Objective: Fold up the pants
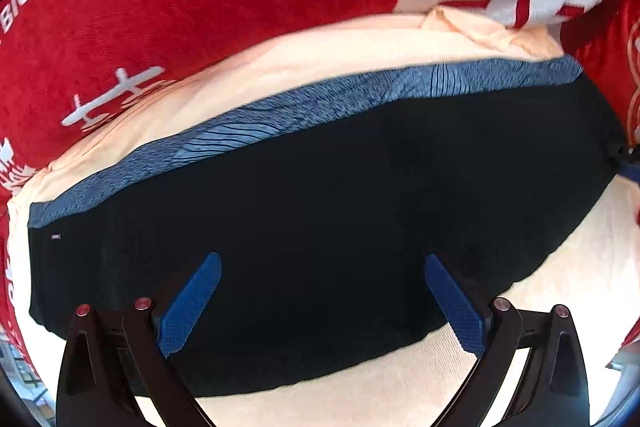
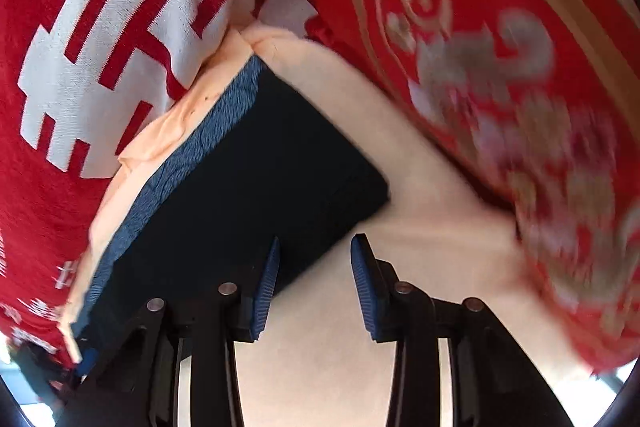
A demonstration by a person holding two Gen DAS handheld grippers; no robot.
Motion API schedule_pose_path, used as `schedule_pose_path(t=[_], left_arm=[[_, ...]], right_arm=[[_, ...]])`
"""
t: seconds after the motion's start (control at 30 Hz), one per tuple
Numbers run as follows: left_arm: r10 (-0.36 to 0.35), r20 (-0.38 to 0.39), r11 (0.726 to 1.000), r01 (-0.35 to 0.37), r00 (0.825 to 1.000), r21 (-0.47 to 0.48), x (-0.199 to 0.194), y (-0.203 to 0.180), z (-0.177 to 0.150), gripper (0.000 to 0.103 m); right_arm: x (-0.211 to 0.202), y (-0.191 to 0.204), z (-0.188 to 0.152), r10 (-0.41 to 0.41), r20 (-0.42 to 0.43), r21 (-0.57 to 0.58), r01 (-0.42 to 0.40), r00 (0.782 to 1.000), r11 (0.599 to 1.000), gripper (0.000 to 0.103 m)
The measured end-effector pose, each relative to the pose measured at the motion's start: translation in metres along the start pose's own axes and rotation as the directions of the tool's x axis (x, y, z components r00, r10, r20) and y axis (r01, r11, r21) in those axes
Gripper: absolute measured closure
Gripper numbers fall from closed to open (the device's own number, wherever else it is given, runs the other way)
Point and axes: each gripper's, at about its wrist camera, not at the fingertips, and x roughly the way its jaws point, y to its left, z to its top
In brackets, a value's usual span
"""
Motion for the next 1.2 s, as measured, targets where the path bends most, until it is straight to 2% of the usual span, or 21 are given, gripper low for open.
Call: schedule_pose_path(t=[0.1, 0.2, 0.27, 0.3, 0.33, 0.4, 0.53, 0.7, 0.83, 1.03, 1.2], left_arm=[[0.012, -0.023, 1.0, -0.012, 1.0, -0.008, 0.01, -0.001, -0.001, 0.001], [-0.008, -0.036, 0.999, 0.006, 0.999, -0.039, 0.012, 0.003, -0.001, 0.001], [-0.02, -0.041, 0.999, 0.018, 0.999, -0.049, 0.014, 0.005, -0.001, 0.001], [-0.027, -0.04, 0.999, 0.025, 0.999, -0.047, 0.014, 0.006, 0.0, 0.001], [-0.03, -0.037, 0.999, 0.029, 0.999, -0.043, 0.014, 0.006, 0.0, 0.001], [-0.041, -0.033, 0.998, 0.039, 0.999, -0.039, 0.014, 0.008, -0.001, 0.001], [-0.064, -0.048, 0.996, 0.06, 0.997, -0.068, 0.015, 0.014, -0.002, 0.001], [-0.064, -0.052, 0.995, 0.06, 0.997, -0.084, 0.016, 0.015, -0.002, 0.001], [-0.068, -0.077, 0.993, 0.06, 0.995, -0.106, 0.018, 0.019, -0.005, 0.001], [-0.065, -0.078, 0.992, 0.056, 0.995, -0.116, 0.022, 0.026, -0.003, 0.001], [-0.084, -0.094, 0.988, 0.07, 0.992, -0.138, 0.02, 0.029, -0.002, 0.001]], right_arm=[[0.003, -0.012, 0.013, -0.074, 0.001, -0.036, 0.074, 0.997, 0.997, 0.063], [-0.004, -0.015, 0.014, -0.09, 0.009, -0.039, 0.09, 0.996, 0.995, 0.063], [-0.011, -0.013, 0.012, -0.039, 0.011, -0.021, 0.039, 0.999, 0.999, 0.063], [-0.015, -0.016, 0.008, 0.024, -0.003, 0.005, -0.024, 1.0, 1.0, 0.063], [-0.016, -0.018, 0.001, 0.096, -0.026, 0.043, -0.095, 0.995, 0.995, 0.063], [-0.013, -0.017, -0.013, 0.18, -0.075, 0.089, -0.173, 0.981, 0.981, 0.063], [-0.007, -0.008, -0.046, 0.263, -0.141, 0.114, -0.248, 0.955, 0.962, 0.063], [0.008, -0.01, -0.071, 0.312, -0.16, 0.148, -0.29, 0.937, 0.946, 0.063], [0.003, -0.022, -0.074, 0.344, -0.143, 0.18, -0.317, 0.928, 0.931, 0.058], [0.008, -0.017, -0.07, 0.357, -0.15, 0.161, -0.334, 0.922, 0.929, 0.053], [0.011, -0.017, -0.069, 0.374, -0.139, 0.166, -0.351, 0.917, 0.921, 0.052]])
